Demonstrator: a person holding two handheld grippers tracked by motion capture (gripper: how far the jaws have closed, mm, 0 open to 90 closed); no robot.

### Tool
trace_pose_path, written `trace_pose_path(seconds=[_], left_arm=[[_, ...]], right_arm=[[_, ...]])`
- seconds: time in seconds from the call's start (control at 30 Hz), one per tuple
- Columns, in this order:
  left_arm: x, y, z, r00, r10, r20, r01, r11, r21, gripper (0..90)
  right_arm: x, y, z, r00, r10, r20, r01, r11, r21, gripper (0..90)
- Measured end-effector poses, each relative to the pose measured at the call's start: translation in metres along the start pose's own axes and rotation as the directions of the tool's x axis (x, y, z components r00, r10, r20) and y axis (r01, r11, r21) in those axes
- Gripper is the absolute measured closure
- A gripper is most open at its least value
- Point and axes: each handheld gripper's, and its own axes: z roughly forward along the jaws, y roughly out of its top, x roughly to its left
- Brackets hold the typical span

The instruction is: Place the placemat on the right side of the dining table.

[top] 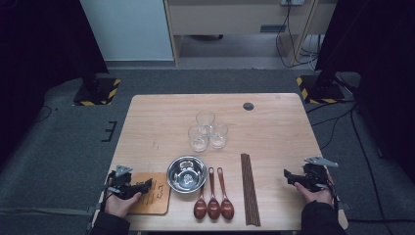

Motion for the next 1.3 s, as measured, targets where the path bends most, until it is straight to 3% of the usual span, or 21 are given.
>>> trace_pose_path(seconds=[0.07,0.3,0.67,1.0,1.3], left_arm=[[0.001,0.000,-0.001,0.9999,-0.015,-0.002,0.015,0.9999,-0.005,15.6],[0.001,-0.004,-0.001,0.9998,-0.020,-0.008,0.019,0.9991,-0.037,15.9],[0.000,-0.005,-0.002,0.9991,-0.038,-0.020,0.037,0.9981,-0.049,18.1],[-0.001,-0.005,-0.002,0.9988,-0.044,-0.023,0.043,0.9977,-0.053,18.7],[0.001,-0.004,-0.003,0.9980,-0.057,-0.026,0.055,0.9974,-0.046,19.2]], right_arm=[[0.000,0.000,0.000,1.0000,0.000,-0.002,0.000,1.0000,0.002,8.9],[0.001,0.001,0.000,1.0000,0.004,-0.007,-0.004,1.0000,0.001,9.2],[0.005,0.005,0.000,0.9999,0.009,-0.015,-0.009,0.9999,-0.013,9.5],[0.020,0.018,-0.001,0.9986,0.005,-0.053,-0.008,0.9985,-0.054,10.1],[0.039,0.032,-0.003,0.9951,-0.032,-0.093,0.023,0.9952,-0.095,10.0]])
